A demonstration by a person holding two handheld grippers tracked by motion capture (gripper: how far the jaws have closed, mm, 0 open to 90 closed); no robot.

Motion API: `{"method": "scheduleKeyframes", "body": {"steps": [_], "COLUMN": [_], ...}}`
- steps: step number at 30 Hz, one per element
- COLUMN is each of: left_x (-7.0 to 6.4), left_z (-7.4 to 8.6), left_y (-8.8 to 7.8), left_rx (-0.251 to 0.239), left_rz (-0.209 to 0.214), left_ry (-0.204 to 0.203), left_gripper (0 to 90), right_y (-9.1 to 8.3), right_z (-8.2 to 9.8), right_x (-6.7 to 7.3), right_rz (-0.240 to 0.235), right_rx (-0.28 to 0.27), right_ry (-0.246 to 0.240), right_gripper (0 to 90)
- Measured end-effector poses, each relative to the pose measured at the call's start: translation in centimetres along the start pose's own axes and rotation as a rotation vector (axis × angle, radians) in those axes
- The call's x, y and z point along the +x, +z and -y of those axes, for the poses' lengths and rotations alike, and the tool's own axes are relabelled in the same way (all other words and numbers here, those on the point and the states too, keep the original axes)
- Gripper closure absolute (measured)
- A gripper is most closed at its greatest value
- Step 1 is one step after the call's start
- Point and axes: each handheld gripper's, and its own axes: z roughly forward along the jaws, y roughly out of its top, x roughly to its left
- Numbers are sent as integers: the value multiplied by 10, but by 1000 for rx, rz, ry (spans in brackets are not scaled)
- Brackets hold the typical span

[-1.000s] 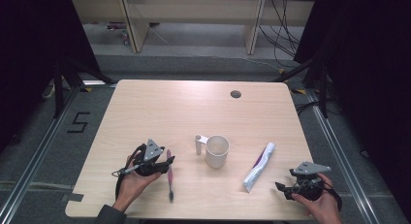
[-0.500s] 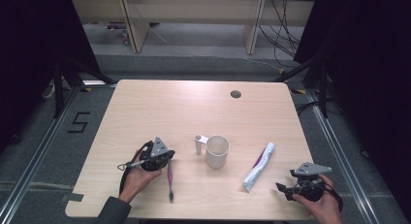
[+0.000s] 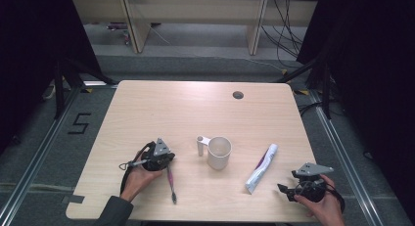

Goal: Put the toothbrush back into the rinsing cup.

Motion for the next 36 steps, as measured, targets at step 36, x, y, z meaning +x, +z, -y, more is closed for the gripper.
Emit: {"method": "scheduleKeyframes", "body": {"steps": [36], "left_x": [-6], "left_z": [56], "left_y": [-65], "left_rx": [84], "left_rz": [28], "left_ry": [-33], "left_gripper": [879], "right_y": [0], "right_z": [0], "right_x": [2], "right_rz": [-5], "right_rx": [0], "right_ry": [4], "right_gripper": [247]}}
